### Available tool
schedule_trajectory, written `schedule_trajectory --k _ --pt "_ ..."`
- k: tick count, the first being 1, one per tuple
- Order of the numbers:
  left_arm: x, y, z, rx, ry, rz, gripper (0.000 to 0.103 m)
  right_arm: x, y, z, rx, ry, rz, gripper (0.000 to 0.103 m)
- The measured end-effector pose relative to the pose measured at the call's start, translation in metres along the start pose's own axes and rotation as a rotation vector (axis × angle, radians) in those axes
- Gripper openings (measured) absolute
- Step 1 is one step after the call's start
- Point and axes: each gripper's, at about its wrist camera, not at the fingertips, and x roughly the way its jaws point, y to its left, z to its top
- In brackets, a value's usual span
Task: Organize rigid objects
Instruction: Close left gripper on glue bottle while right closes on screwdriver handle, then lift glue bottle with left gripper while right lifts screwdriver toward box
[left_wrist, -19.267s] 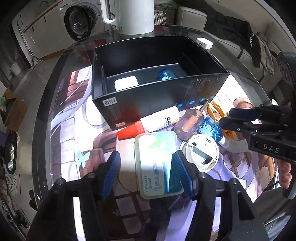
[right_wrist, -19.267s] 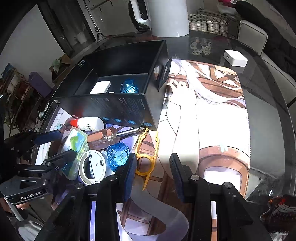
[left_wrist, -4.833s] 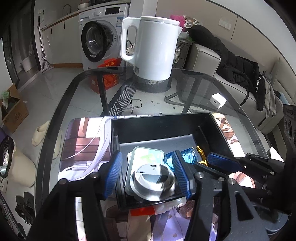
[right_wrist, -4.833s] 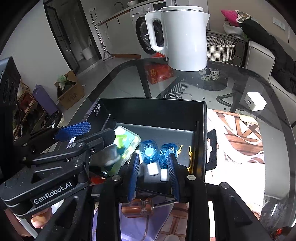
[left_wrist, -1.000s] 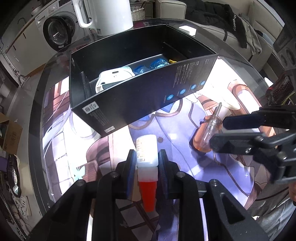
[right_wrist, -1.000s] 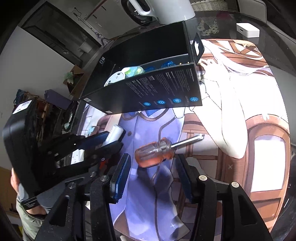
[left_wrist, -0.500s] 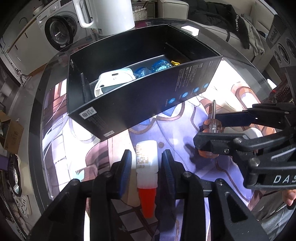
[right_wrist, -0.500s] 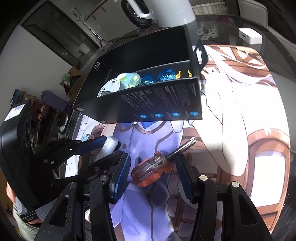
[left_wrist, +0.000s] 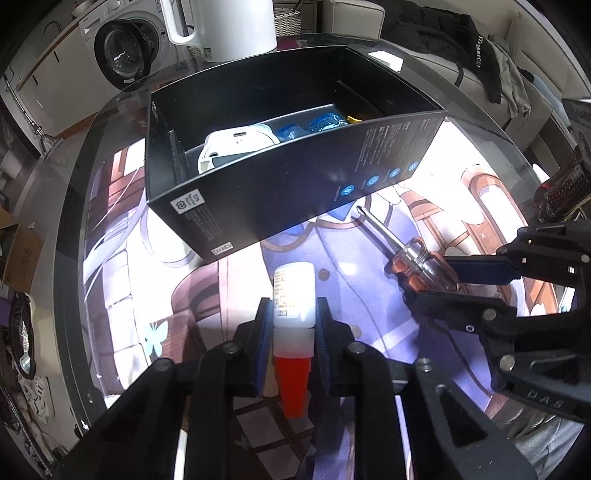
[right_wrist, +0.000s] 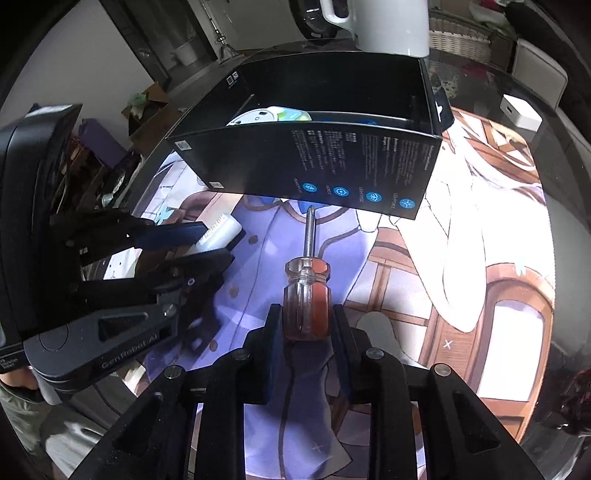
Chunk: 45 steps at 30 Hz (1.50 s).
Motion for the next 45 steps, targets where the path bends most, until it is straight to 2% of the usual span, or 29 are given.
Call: schedule_trajectory --k 6,12,21,25,33,41,45 --pt "-0.001 -0.001 0.0 0.003 0.0 0.0 0.02 0.001 0.005 -0.002 -0.027 -0.009 -0.016 0.025" --pt "-0.014 0.002 -0.002 -0.002 -0.038 -0.009 0.019 -0.004 0.007 0.0 -0.031 -0.022 0.0 0.025" --pt "-0.048 0.003 -0.004 0.016 -0.161 -0.002 0.019 -0.037 0.02 -0.002 -0.075 -0.159 -0.013 0.025" --pt "-0.062 0.004 -0.003 0.017 -0.225 0.002 0.019 -0.046 0.024 -0.002 -0.083 -0.189 -0.012 0.025" --pt "-0.071 0.001 0.002 0.011 -0.267 -0.007 0.019 -0.066 0.028 -0.006 -0.073 -0.272 0.0 0.025" --pt "-0.085 0.002 0.002 0.001 -0.332 -0.006 0.019 -0.072 0.03 -0.006 -0.081 -0.304 -0.003 0.025" --pt "-0.078 0.0 0.002 0.001 -0.312 -0.001 0.019 -0.064 0.031 -0.005 -0.081 -0.289 -0.001 0.024"
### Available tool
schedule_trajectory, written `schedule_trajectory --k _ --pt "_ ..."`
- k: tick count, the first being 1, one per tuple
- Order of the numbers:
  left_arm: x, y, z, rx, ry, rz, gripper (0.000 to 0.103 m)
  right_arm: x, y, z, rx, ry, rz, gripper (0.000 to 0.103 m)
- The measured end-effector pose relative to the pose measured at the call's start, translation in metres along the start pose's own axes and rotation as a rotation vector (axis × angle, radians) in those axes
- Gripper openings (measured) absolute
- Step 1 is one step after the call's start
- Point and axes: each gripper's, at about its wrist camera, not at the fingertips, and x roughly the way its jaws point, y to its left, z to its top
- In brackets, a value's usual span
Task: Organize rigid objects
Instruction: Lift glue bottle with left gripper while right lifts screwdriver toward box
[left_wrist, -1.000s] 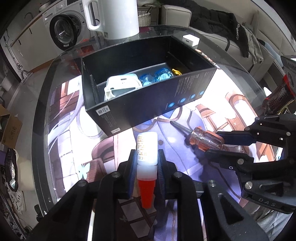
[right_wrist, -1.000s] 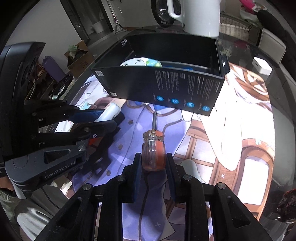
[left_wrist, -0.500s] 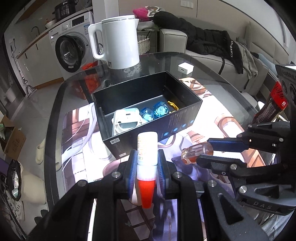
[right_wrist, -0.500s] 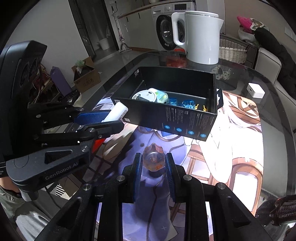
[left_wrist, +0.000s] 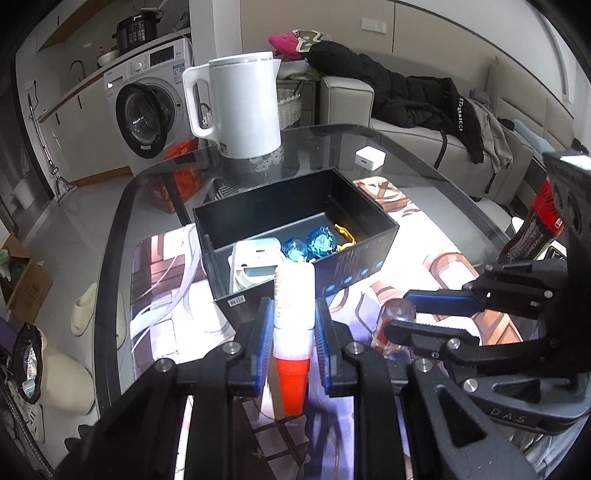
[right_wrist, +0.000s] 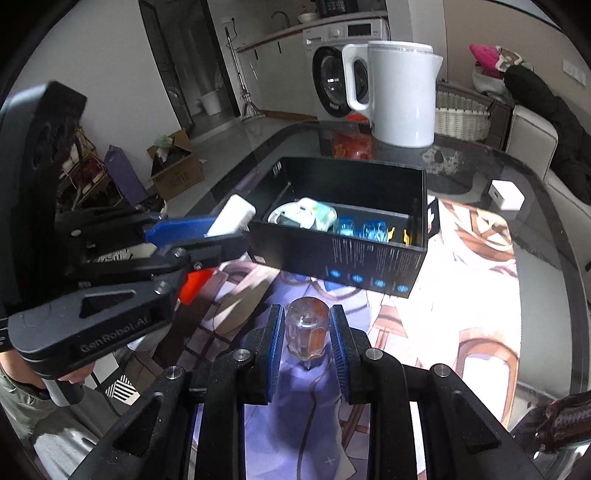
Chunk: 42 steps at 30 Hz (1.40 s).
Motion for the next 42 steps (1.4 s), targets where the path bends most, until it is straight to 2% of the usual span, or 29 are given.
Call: schedule_trajectory --k 4,9,13,23,27,30,37,39,42 --pt "0.004 -0.003 -0.003 0.006 0.012 0.001 0.019 0.002 -0.002 0.002 0.013 -0.003 0.013 0.024" --pt "-0.008 0.0 0.002 -0.02 -0.036 -0.003 0.019 -0.006 -0.002 0.004 0.02 -0.042 0.009 0.024" --pt "-0.028 0.0 0.008 -0.033 -0.141 0.02 0.019 -0.024 0.005 0.006 -0.019 -0.136 -0.008 0.024" --pt "-0.087 -0.011 0.01 0.013 -0.472 0.107 0.019 -0.082 0.031 0.002 -0.141 -0.476 -0.112 0.024" --pt "-0.099 -0.007 0.009 -0.003 -0.529 0.101 0.019 -0.092 0.04 -0.001 -0.183 -0.539 -0.129 0.024" --pt "-0.101 -0.004 0.007 -0.003 -0.539 0.098 0.017 -0.092 0.042 -0.001 -0.183 -0.538 -0.129 0.024" --pt "-0.093 0.002 0.011 -0.031 -0.485 0.066 0.013 -0.086 0.037 0.003 -0.152 -0.501 -0.117 0.024" --pt "-0.085 0.0 0.013 -0.032 -0.44 0.072 0.013 -0.087 0.039 0.002 -0.145 -0.489 -0.114 0.024" --pt "-0.058 0.007 0.013 -0.05 -0.296 0.059 0.013 -0.082 0.038 0.001 -0.145 -0.469 -0.111 0.024"
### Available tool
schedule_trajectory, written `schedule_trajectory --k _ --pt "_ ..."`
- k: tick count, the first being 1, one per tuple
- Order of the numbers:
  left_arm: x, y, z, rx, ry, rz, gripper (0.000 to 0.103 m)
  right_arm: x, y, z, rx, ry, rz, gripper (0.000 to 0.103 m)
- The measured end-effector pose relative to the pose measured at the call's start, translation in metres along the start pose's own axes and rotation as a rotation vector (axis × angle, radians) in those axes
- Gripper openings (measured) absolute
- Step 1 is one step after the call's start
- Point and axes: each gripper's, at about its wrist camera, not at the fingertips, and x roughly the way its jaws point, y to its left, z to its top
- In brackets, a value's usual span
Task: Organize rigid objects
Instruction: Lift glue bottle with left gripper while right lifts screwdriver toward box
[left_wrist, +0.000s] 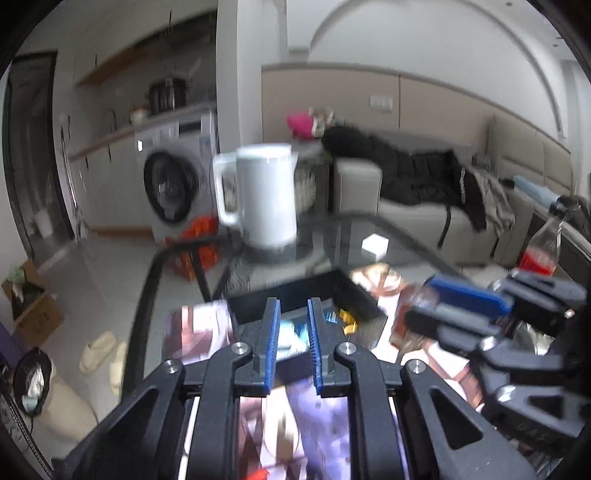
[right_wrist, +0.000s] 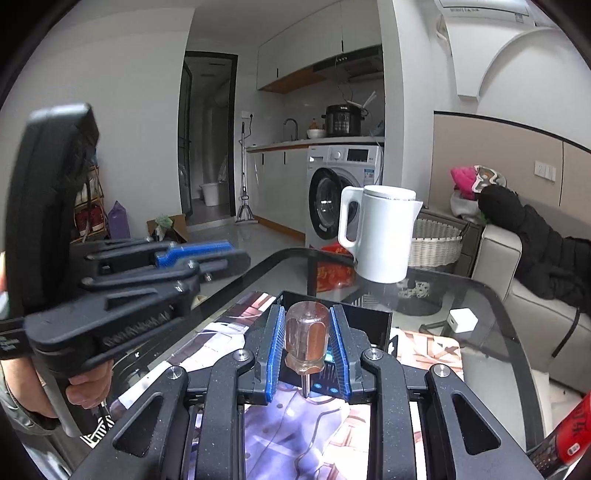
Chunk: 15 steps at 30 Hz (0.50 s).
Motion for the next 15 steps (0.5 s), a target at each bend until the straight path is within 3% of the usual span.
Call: schedule_trajectory --k 4,6,8,15 --pt "0.034 0.015 -0.022 -0.018 0.232 -0.002 0.015 0.012 -0.002 -0.006 0.02 0.064 0.03 0.024" --pt "0.039 0.021 -0.032 -0.046 0.294 -0.045 0.018 0.022 -0.005 -0.01 0.049 0.111 0.051 0.024" --pt "0.041 0.021 -0.043 -0.015 0.365 -0.1 0.052 0.028 -0.007 -0.014 0.073 0.142 0.064 0.024" --pt "0.021 0.001 -0.083 0.18 0.553 -0.15 0.051 0.037 -0.005 -0.021 0.081 0.183 0.085 0.024"
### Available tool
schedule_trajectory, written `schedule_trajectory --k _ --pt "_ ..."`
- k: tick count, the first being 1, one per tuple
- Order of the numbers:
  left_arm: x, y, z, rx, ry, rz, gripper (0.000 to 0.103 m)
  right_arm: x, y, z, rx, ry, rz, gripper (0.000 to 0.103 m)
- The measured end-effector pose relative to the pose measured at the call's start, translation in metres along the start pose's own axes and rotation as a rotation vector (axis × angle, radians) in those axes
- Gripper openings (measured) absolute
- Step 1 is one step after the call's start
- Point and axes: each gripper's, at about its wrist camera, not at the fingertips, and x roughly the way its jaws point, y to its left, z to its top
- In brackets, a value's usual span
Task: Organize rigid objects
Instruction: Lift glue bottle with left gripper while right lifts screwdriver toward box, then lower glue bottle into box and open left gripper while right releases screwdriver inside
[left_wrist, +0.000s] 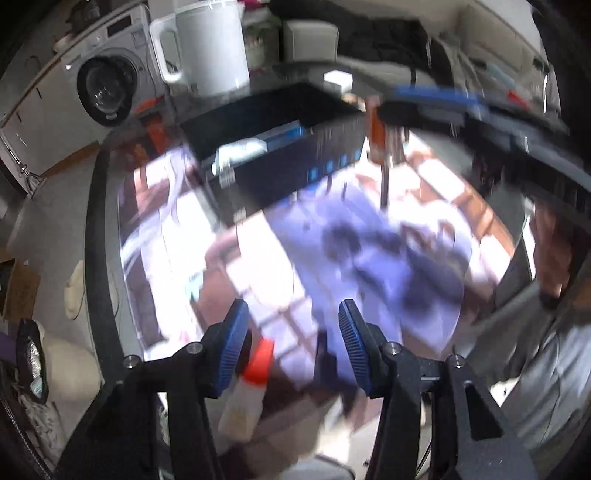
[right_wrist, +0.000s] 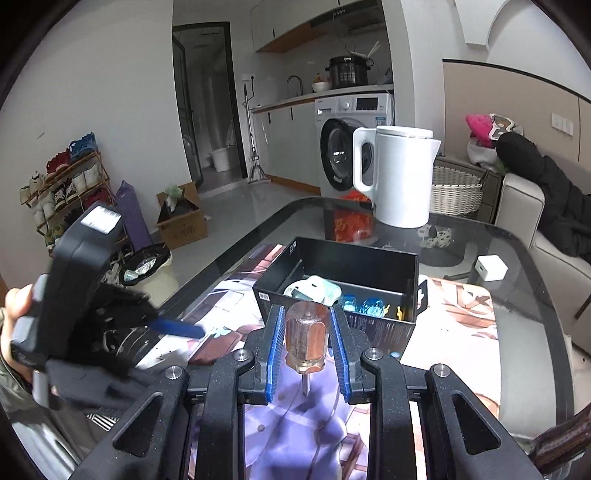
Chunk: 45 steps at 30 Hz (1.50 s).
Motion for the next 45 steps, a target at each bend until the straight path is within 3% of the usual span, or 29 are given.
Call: schedule_trajectory --k 4,9,12,15,19,23,28,32,36,45 --pt "0.008 0.004 -0.023 0.023 0.071 0.039 0.051 0.009 0.004 -0.003 0.006 0.03 0.018 0.024" --pt "0.016 0.023 -0.04 -0.042 0.123 0.052 0.05 0.017 0.012 -0.01 0.006 0.072 0.035 0.024" --pt "0.023 0.023 -0.042 -0.063 0.132 0.018 0.021 0.019 0.016 -0.01 0.007 0.079 0.038 0.024" --pt "0.022 0.015 -0.036 -0.052 0.109 0.066 0.019 0.017 0.018 -0.011 0.004 0.076 0.038 0.024" --pt "0.0 0.008 -0.017 -0.08 -0.015 0.071 0.019 0.016 0.017 -0.012 0.016 0.079 0.042 0.024" --pt "-0.057 0.001 0.004 -0.107 -0.295 0.086 0.019 0.01 0.017 -0.008 0.008 0.048 0.034 0.024" --pt "-0.104 -0.003 0.02 -0.112 -0.566 0.119 0.019 -0.006 0.019 0.003 -0.011 -0.036 0.028 0.024" --pt "-0.11 -0.002 0.034 -0.108 -0.647 0.116 0.019 -0.02 0.019 0.013 -0.022 -0.103 0.011 0.024" --pt "-0.107 0.006 0.044 -0.112 -0.665 0.104 0.019 -0.03 0.019 0.023 -0.033 -0.159 -0.007 0.024" --pt "-0.099 0.023 0.071 -0.175 -0.681 0.102 0.019 -0.026 0.012 0.054 0.001 -0.192 -0.011 0.024"
